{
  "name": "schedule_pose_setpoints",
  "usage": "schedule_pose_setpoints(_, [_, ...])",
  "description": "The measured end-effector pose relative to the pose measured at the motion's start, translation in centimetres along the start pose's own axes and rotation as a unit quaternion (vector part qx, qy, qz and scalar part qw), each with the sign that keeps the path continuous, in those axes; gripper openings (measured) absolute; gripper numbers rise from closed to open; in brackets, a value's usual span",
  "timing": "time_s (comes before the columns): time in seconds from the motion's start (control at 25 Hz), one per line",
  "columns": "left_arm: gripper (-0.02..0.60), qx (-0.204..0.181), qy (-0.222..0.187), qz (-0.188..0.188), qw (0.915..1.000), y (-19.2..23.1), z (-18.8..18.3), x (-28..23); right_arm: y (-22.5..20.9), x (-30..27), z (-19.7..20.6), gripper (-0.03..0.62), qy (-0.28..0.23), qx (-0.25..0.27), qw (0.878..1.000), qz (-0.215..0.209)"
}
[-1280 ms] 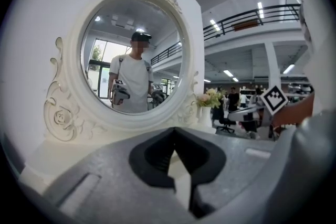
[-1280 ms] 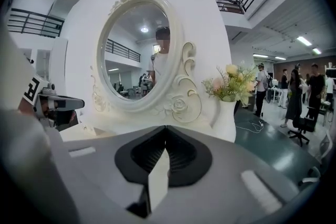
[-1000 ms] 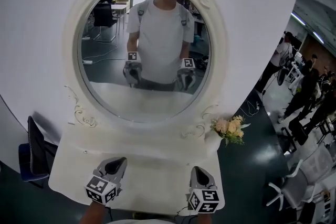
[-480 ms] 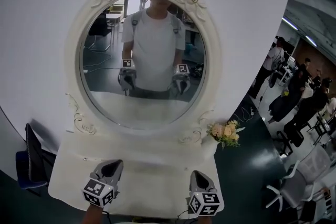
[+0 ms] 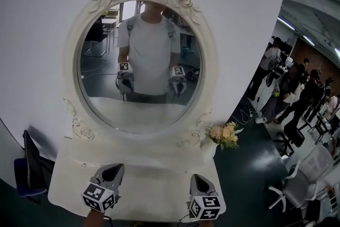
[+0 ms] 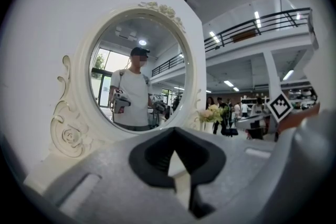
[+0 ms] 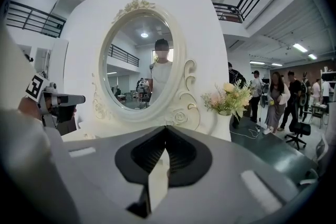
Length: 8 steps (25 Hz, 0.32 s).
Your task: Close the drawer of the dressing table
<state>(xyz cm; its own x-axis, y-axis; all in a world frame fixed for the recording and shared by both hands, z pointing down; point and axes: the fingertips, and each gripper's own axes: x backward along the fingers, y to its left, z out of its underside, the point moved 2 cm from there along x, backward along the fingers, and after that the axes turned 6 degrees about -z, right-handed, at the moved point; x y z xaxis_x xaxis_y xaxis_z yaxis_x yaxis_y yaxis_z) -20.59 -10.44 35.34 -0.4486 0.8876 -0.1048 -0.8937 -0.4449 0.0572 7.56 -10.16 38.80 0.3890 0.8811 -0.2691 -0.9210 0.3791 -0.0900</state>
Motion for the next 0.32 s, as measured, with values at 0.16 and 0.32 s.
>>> schedule_pose_setpoints(0.16, [-0.003,-0.010,0.005,0.009,0.9999,-0.8,-0.1,0.1,-0.3,0.2,0.4,0.002,0.001,-0.011,1.000,0.001])
schedule_pose_setpoints(0.32, [-0.003,-0.015,0.006,0.013,0.9998,-1.4,0.0,-0.1,-0.8,0.9,0.5,0.002,-0.002,-0.011,1.000,0.012])
